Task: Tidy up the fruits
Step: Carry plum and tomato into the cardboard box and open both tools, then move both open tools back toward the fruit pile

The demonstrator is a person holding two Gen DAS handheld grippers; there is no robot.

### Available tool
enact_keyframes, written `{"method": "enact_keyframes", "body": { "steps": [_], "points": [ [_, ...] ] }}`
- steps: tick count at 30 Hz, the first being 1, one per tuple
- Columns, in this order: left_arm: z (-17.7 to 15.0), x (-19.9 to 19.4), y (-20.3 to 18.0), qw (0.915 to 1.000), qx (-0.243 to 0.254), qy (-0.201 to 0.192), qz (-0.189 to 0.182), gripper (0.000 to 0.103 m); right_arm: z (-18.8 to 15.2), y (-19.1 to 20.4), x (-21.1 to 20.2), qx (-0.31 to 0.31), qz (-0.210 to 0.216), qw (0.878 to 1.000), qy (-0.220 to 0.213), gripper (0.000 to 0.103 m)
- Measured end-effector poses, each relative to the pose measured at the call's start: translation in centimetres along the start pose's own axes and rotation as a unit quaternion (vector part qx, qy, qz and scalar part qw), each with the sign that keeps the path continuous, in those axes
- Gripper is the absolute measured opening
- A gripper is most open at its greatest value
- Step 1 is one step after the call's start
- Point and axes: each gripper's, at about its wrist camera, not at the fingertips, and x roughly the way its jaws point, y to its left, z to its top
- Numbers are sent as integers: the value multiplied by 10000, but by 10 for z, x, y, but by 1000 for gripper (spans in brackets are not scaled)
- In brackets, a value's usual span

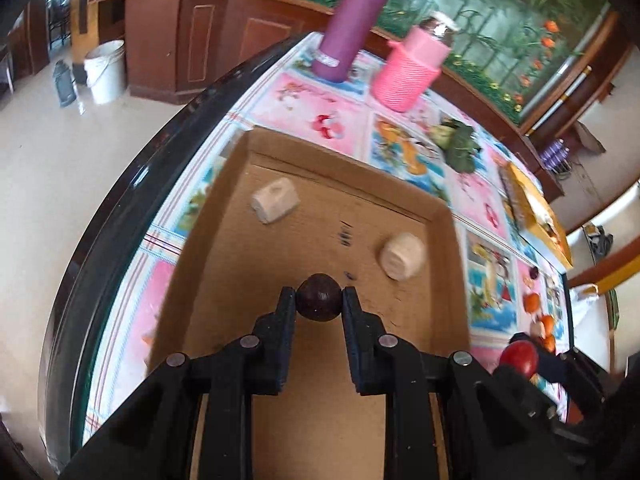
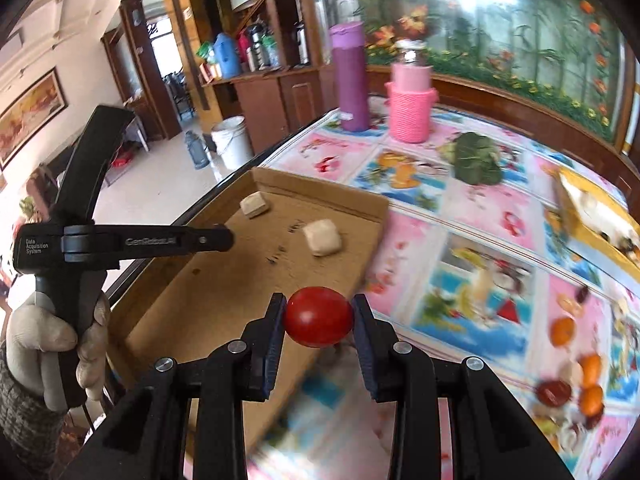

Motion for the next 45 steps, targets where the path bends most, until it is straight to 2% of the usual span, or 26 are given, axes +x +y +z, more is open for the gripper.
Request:
{"method": "enact_keyframes", "body": {
  "steps": [4, 8, 10, 11, 13, 17, 18, 20, 23, 25, 30, 35, 40, 45],
  "points": [
    [11, 24, 11, 9993, -108, 221, 272, 22, 18, 22, 54, -186, -11, 9990, 408, 36],
    [13, 31, 18, 9992, -126, 245, 290, 23, 27, 31, 90, -300, -116, 9973, 655, 36],
    [14, 31, 19, 9993, -133, 226, 252, 26, 29, 28, 100, -249, -110, 9969, 733, 36],
    [14, 31, 20, 9995, -146, 221, 193, 31, 29, 26, 105, -219, -118, 9967, 769, 36],
    [14, 29, 22, 9996, -176, 209, 92, 32, 29, 21, 111, -167, -144, 9965, 812, 36],
    [8, 10, 23, 9997, -227, -7, -12, 45, 28, 18, 111, -113, -152, 9971, 732, 39],
    [6, 3, 22, 9997, -224, -94, -27, 45, 28, 17, 109, -87, -104, 9974, 712, 41],
    [3, -12, 20, 9994, -206, -257, -47, 47, 28, 16, 101, -6, -50, 9983, 587, 50],
    [-8, -40, 16, 9982, -218, -556, -65, 52, 29, 12, 84, 116, 20, 9992, 385, 52],
    [-18, -58, 12, 9969, -225, -752, -104, 59, 28, 8, 68, 187, 40, 9996, 228, 53],
    [-53, -91, -5, 9930, -225, -1105, -346, 71, 10, -12, 23, 560, 110, 9983, -69, 64],
    [-87, -98, -31, 9930, -119, -1042, -541, 77, -27, -44, -21, 873, -30, 9960, -190, 67],
    [-114, -87, -62, 9949, 125, -731, -687, 77, -64, -100, -70, 1260, -534, 9902, -280, 68],
    [-131, -80, -89, 9943, 334, -622, -801, 77, -104, -169, -126, 1943, -1249, 9718, -470, 73]
  ]
}}
